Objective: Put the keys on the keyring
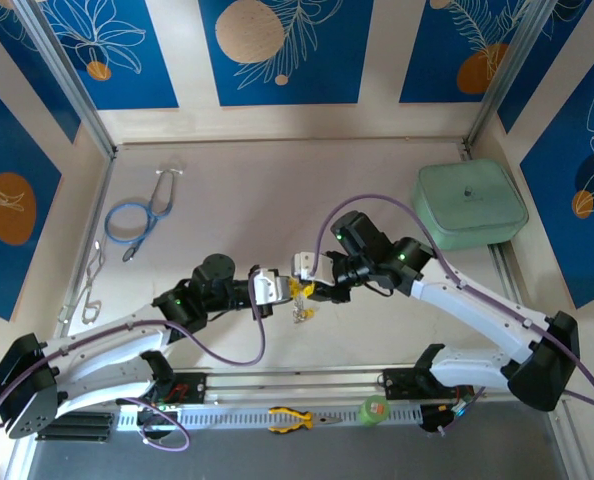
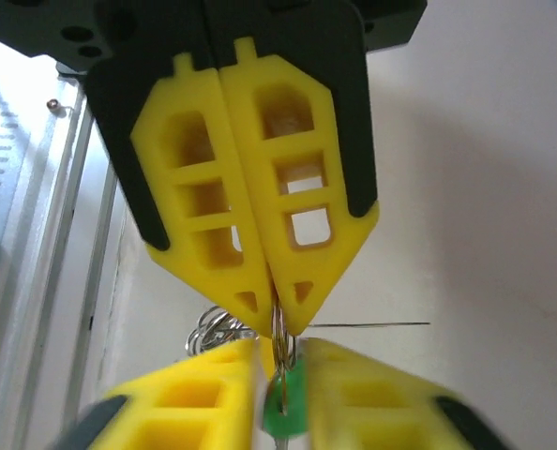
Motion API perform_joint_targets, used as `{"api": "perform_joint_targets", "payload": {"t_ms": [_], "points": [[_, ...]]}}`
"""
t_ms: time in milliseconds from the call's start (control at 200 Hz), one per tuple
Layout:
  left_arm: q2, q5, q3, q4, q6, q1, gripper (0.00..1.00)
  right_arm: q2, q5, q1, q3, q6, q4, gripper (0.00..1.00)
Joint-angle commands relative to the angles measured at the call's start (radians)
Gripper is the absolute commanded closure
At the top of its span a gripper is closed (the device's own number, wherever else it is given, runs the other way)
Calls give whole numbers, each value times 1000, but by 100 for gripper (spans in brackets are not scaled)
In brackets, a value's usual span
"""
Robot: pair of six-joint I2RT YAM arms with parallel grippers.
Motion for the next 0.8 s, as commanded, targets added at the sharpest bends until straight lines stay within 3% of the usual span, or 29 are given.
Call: {"api": "perform_joint_targets", "payload": {"t_ms": [0,80,455,560,715,795], "points": [[-29,18,-29,117,-31,0,100,-92,-163,-73,-69,61,92,69],[-28,41,-58,201,-63,0,100,-126,-231,-96,-118,54,105,67],[-20,88,-86,267,-80,0,100,-121,-224,-100,-130,61,102,69],[-22,92,-85,267,-82,0,100,-115,-223,-100,-127,68,107,77],[-22,91,-81,260,-76,0,100,-115,-230,-106,-127,75,106,97],[-23,94,-82,267,-79,0,100,-111,-231,-117,-128,86,105,100]]}}
